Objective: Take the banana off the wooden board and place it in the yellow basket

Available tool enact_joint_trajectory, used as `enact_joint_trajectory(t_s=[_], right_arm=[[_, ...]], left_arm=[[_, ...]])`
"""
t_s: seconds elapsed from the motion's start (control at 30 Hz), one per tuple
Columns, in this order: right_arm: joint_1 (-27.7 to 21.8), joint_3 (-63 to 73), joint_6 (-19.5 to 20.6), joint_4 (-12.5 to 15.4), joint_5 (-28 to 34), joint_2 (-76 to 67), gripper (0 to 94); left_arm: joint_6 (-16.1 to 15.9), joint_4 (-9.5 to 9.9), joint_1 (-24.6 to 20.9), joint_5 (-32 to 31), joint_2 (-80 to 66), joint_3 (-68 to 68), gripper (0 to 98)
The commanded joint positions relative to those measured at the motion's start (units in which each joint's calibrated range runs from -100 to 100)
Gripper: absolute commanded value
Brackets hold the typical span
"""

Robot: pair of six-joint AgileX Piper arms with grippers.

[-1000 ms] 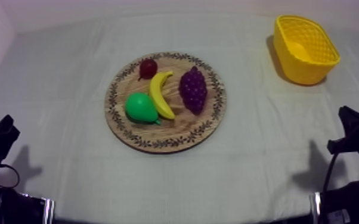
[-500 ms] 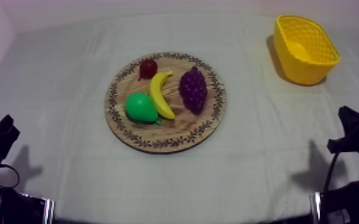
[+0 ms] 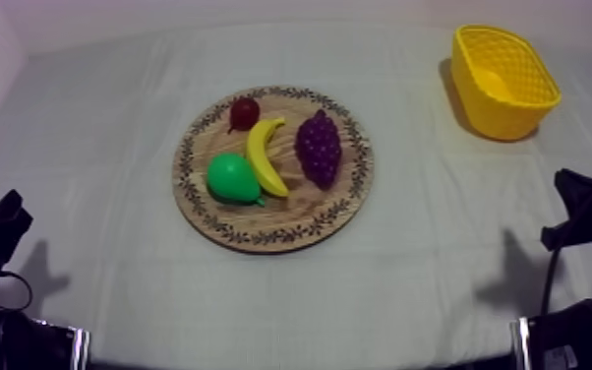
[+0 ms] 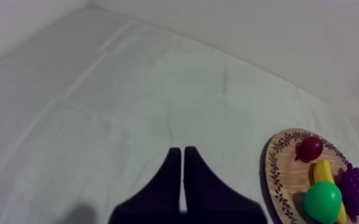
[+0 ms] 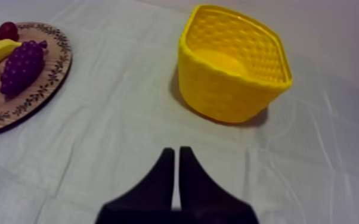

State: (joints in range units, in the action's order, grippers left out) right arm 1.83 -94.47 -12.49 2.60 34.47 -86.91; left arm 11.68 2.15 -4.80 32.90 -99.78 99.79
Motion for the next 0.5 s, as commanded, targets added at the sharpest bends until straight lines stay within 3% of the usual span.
enact_joint_trajectory(t_s=[0.0,0.1,0.47], right_arm=[[0.8,4.4,0.6,-0.6,0.4,4.5,0.6],[1.8,9.8,1.6,-1.6,0.9,9.3,0.6],[8.9,31.7,9.1,-9.4,5.7,27.9,0.4]], left_arm=[[0.0,0.03,0.0,0.0,0.0,0.0,0.1],[0.0,0.03,0.0,0.0,0.0,0.0,0.1],[0.0,0.03,0.0,0.0,0.0,0.0,0.1]])
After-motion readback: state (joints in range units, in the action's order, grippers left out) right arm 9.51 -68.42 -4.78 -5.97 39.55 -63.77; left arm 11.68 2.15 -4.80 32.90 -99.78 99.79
